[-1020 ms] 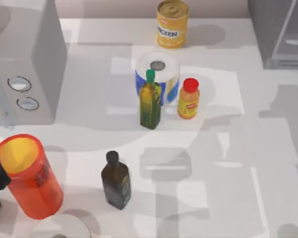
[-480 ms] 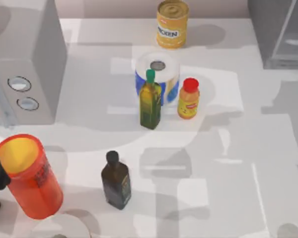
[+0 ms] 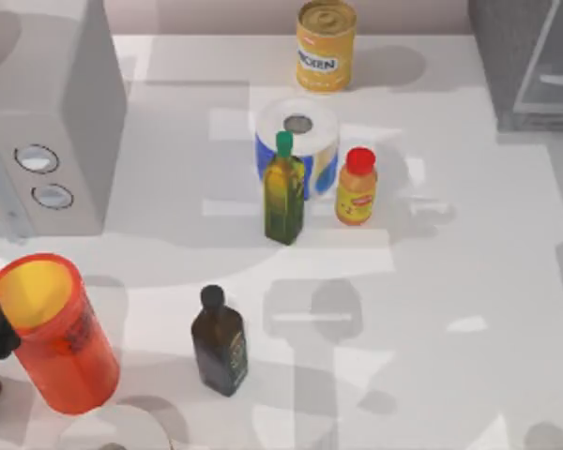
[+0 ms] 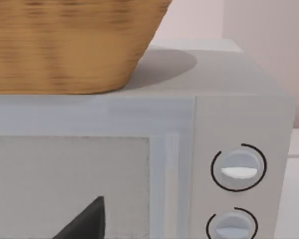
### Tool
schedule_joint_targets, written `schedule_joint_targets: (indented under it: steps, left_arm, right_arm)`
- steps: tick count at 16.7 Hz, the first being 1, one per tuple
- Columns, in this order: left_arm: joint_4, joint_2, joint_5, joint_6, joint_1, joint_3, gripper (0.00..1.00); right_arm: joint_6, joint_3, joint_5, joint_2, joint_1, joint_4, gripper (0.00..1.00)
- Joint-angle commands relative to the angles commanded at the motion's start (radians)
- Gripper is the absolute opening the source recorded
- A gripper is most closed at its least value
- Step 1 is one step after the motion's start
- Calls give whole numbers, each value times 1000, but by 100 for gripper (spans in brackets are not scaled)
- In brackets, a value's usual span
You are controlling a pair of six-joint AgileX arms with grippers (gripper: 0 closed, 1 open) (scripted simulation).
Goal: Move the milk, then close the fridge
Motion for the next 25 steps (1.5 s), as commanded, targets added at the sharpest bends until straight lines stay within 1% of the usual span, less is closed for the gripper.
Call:
schedule_joint_targets:
  steps: [4,8,20,25]
  left_arm:
    - [0,0,0,0,0,0,100]
    - [0,0,0,0,0,0,100]
    - [0,0,0,0,0,0,100]
    - [0,0,0,0,0,0,100]
  right_arm:
    - [-3,240,-56,219,-64,-98,0]
    - [-4,386,-92,374,-110,-177,0]
    - [-4,409,-98,400,-119,-191,0]
    - [-4,409,-98,400,-119,-191,38]
